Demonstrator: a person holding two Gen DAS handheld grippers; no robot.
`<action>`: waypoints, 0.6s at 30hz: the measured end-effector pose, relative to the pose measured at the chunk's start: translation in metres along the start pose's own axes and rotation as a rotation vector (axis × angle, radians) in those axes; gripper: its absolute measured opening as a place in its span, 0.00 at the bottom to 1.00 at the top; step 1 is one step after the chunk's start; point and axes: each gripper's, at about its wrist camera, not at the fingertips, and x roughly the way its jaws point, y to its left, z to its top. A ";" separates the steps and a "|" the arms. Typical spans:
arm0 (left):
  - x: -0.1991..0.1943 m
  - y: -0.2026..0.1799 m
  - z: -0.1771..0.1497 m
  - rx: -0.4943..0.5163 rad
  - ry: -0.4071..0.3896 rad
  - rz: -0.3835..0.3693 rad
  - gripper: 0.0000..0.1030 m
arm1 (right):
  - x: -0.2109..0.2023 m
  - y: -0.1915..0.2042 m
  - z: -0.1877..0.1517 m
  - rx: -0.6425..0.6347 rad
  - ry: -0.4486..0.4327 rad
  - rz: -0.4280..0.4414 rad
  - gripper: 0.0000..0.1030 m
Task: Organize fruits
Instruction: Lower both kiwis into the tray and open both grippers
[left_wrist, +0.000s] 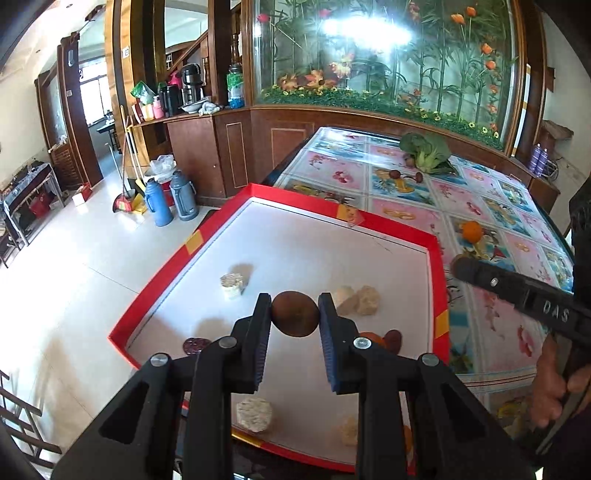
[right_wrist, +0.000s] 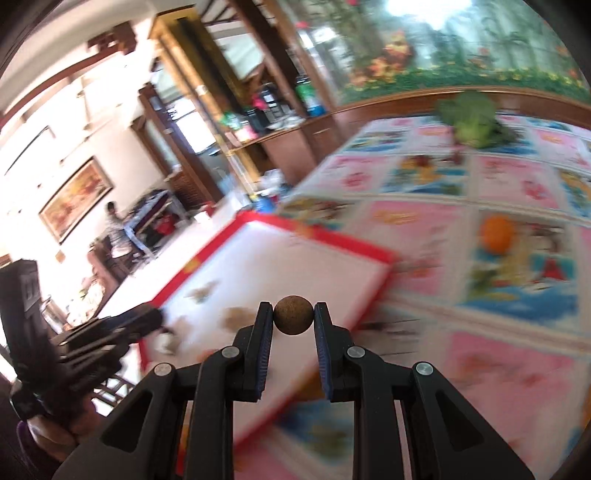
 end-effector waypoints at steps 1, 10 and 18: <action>0.000 0.002 0.000 0.003 0.001 0.006 0.27 | 0.007 0.010 -0.001 -0.010 0.008 0.011 0.20; 0.003 0.026 -0.018 -0.026 0.023 0.016 0.27 | 0.040 0.039 -0.018 -0.059 0.063 0.031 0.20; 0.004 0.033 -0.022 -0.054 0.009 0.046 0.27 | 0.038 0.033 -0.021 -0.034 0.053 0.040 0.20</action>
